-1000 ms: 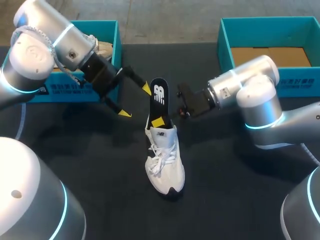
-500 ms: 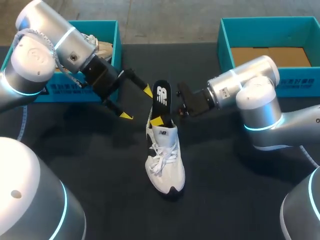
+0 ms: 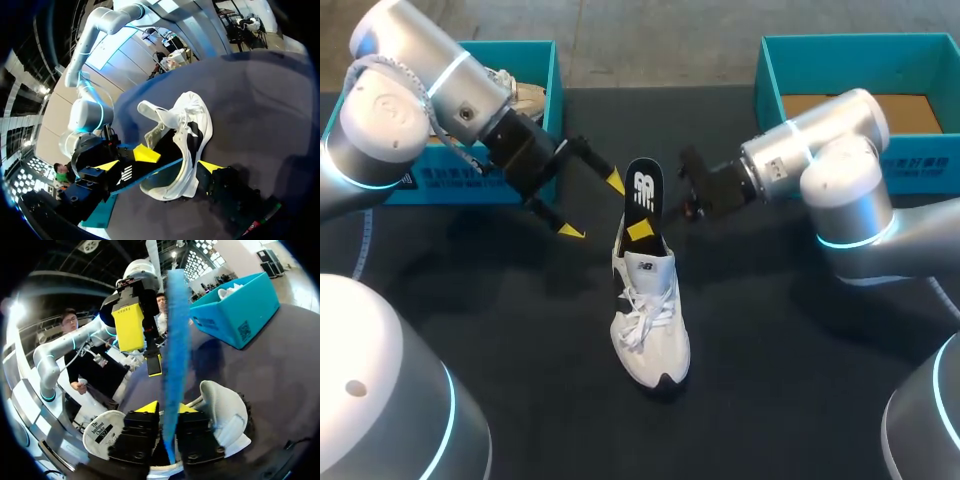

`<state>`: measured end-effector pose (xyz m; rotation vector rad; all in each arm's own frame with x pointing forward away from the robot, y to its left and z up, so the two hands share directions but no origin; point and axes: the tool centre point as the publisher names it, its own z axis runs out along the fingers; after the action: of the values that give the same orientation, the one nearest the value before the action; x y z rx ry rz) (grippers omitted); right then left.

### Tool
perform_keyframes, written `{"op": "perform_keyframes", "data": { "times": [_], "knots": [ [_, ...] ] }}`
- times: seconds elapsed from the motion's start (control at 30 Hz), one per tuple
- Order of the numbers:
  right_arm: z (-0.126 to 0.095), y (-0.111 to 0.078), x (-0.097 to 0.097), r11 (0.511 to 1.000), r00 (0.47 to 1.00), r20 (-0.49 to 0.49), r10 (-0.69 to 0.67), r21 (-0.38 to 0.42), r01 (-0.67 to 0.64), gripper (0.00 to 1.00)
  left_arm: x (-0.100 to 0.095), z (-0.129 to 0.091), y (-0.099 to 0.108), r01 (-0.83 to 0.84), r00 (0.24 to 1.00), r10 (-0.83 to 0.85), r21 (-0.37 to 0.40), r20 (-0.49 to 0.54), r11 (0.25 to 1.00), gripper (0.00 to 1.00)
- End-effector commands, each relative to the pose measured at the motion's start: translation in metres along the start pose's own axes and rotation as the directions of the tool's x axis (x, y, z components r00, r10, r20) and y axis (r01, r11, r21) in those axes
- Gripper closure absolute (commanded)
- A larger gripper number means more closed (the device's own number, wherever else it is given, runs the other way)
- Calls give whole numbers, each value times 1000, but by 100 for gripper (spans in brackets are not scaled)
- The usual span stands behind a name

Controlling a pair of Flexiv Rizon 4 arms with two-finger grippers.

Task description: Take the shoe out of the shoebox, open the shoe tongue, remove and reinsert the insole, then place the shoe into the shoebox

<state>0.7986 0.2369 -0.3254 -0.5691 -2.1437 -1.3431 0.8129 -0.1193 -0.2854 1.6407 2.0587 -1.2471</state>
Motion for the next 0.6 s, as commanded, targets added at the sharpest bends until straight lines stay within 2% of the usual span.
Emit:
{"op": "perform_keyframes", "data": {
  "times": [0.03, 0.17, 0.6],
  "knots": [
    [0, 3, -5, 1000, 1000, -11, 7, 24, -7, 100, -1, 2, -2, 0, 1000, 0, -1, -4, 1000, 0],
    [4, 3, -6, 998, 999, -26, 22, 66, -20, 100, -4, 4, -3, -4, 1000, 4, 6, -8, 1000, 0],
    [13, -21, -4, 989, 994, -50, 100, 112, -94, 100, -7, 8, 2, -1, 1000, 2, 7, -9, 1000, 0]
  ]
}}
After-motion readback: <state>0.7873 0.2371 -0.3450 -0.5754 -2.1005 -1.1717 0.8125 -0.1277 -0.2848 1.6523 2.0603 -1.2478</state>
